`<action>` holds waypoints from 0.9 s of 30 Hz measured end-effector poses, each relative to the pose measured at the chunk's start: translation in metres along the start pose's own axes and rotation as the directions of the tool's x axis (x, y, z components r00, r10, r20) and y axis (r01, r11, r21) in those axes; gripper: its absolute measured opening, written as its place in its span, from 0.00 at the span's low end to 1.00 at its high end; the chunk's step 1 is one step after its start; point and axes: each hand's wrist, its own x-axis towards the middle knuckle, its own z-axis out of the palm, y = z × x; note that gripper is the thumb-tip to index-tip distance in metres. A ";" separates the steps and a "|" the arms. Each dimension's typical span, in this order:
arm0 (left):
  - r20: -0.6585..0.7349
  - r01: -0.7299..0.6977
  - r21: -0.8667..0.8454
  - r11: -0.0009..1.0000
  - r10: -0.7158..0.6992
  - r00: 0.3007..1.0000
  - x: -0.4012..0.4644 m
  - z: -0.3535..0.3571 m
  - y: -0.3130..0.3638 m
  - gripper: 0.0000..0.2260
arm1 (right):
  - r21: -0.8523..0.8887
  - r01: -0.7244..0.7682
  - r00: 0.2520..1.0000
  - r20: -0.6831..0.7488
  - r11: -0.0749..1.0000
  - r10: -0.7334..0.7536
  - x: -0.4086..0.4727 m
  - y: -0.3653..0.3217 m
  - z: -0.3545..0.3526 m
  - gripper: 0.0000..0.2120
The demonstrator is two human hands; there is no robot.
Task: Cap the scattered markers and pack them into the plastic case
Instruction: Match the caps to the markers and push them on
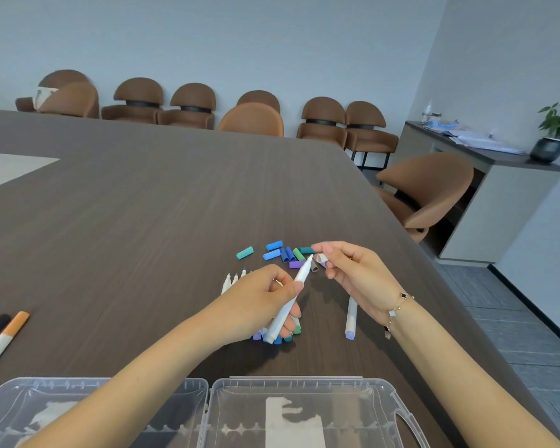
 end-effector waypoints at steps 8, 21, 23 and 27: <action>0.016 0.028 0.013 1.000 -0.029 0.999 0.002 0.003 0.000 0.05 | 0.028 0.053 0.998 0.044 0.998 -0.054 -0.001 -0.001 0.005 0.08; -0.031 0.093 -0.369 0.925 -0.112 0.993 0.009 0.017 0.006 0.10 | -0.097 0.116 0.993 -0.005 0.989 -0.117 -0.007 -0.005 0.014 0.09; -0.043 0.086 -0.411 0.908 -0.114 0.993 0.010 0.019 0.013 0.09 | -0.052 0.107 0.994 -0.010 0.993 -0.108 -0.008 -0.005 0.017 0.13; -0.012 0.120 -0.473 0.873 -0.142 0.990 0.012 0.029 0.026 0.07 | 0.080 0.074 0.997 -0.008 0.994 -0.074 -0.009 -0.003 0.016 0.14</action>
